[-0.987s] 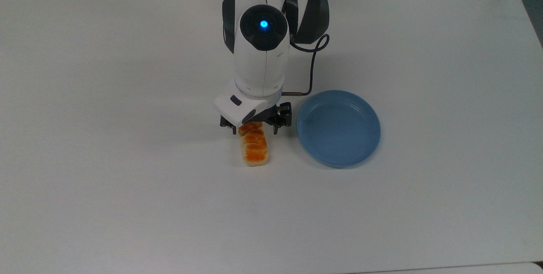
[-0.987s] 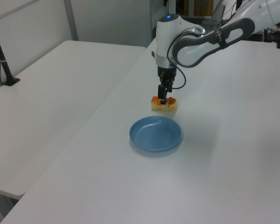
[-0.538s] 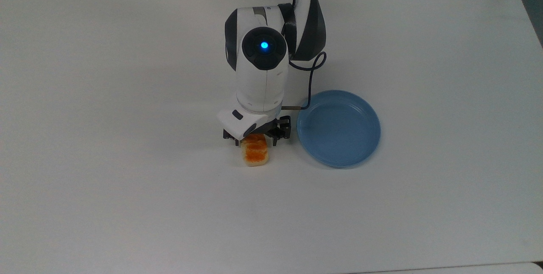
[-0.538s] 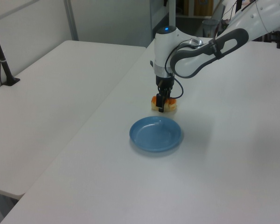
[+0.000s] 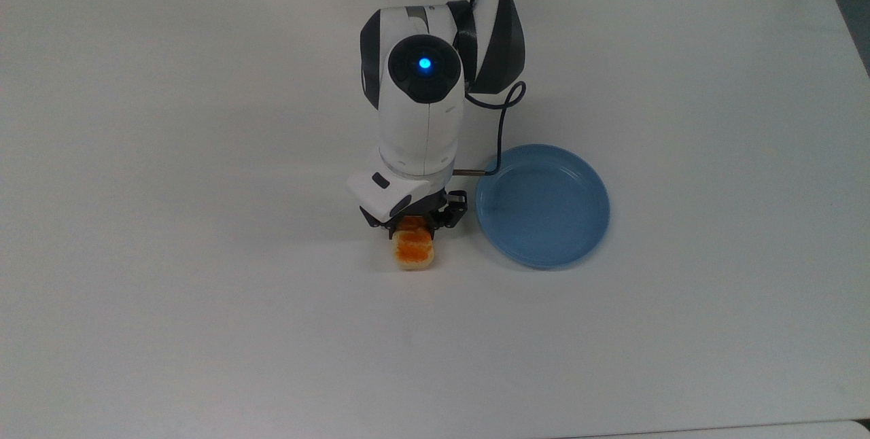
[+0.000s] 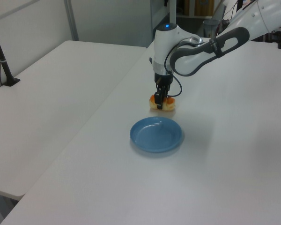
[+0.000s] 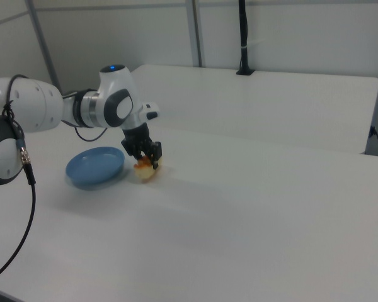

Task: Put the bread on a plate
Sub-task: 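Carry the bread roll over the blue plate and lower it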

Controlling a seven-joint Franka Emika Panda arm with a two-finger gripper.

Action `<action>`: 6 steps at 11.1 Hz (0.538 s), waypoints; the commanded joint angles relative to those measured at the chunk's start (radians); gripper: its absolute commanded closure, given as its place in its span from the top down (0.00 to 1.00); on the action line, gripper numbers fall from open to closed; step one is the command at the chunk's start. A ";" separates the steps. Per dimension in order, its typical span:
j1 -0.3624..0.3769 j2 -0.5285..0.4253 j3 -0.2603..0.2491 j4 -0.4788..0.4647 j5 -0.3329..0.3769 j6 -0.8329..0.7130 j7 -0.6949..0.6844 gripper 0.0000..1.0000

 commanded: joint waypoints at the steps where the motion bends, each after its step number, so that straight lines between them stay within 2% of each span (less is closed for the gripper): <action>1: 0.053 -0.091 -0.007 -0.010 0.024 -0.103 0.033 0.56; 4: 0.163 -0.089 -0.007 0.000 0.021 -0.126 0.123 0.57; 6: 0.202 -0.076 -0.007 0.003 0.018 -0.114 0.174 0.58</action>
